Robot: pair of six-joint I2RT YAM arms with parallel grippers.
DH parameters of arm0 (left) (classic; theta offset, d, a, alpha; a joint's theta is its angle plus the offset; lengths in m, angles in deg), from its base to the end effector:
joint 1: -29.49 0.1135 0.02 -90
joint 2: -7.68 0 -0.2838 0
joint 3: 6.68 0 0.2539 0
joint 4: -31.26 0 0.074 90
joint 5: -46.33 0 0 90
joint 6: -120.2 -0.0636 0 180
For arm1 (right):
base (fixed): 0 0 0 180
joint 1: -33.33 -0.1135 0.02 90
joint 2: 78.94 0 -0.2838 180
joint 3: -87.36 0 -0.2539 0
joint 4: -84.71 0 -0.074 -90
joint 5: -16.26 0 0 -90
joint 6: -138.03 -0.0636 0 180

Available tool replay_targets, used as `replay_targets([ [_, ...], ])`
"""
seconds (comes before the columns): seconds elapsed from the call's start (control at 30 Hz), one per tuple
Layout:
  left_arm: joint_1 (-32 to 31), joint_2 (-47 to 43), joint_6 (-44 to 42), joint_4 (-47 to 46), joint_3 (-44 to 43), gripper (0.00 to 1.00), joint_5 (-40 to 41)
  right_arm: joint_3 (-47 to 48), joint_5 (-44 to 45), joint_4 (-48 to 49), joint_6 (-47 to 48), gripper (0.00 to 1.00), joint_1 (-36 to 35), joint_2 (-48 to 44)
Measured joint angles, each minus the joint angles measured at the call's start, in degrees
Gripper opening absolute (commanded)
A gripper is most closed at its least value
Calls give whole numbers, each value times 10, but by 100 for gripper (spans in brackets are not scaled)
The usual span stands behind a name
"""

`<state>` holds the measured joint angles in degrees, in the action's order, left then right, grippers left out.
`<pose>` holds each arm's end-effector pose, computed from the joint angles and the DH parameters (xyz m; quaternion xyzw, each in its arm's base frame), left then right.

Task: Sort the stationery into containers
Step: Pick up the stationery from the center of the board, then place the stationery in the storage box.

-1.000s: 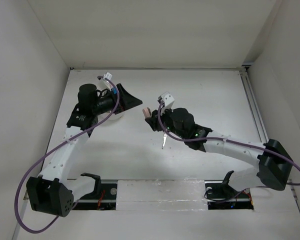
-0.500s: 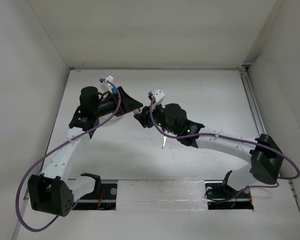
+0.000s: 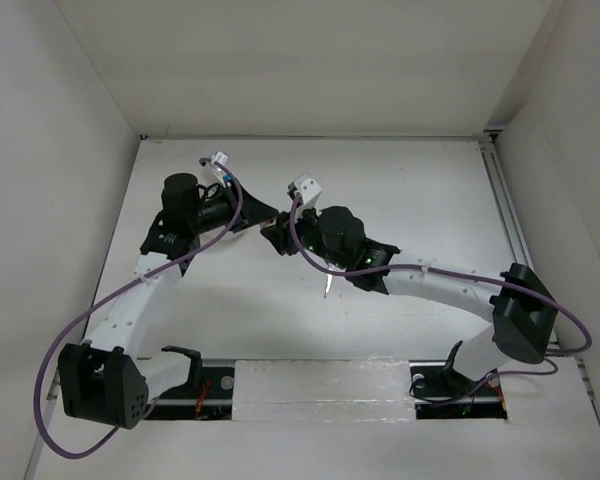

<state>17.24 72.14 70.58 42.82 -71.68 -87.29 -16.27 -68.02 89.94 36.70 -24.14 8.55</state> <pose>0.2539 -0.1000 0.3490 0.0551 0.7524 -0.5187 0.4021 0.2168 0.3282 0.3340 -0.2598 0.6954 0.3474 0.5729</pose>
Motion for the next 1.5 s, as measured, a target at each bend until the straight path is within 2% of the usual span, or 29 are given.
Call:
replay_targets([
  [0.07,1,3,-2,1,0,0,2,3,3,0,0,56,0,2],
  [0.13,1,5,-5,3,0,0,14,3,7,0,-5,100,0,3],
  [0.4,0,46,-26,-2,-6,0,204,-33,52,7,-4,100,0,-32],
  [0.6,0,167,-134,-73,-49,0,289,-73,53,-14,-4,100,5,-97],
  [0.8,2,200,-241,-109,-49,0,293,-121,47,-33,-2,100,5,-172],
  [1.13,29,165,-325,-190,-38,0,282,-149,27,-55,-2,100,5,-207],
  [1.5,29,196,-396,-102,-81,0,283,-154,22,-60,5,100,5,-235],
])
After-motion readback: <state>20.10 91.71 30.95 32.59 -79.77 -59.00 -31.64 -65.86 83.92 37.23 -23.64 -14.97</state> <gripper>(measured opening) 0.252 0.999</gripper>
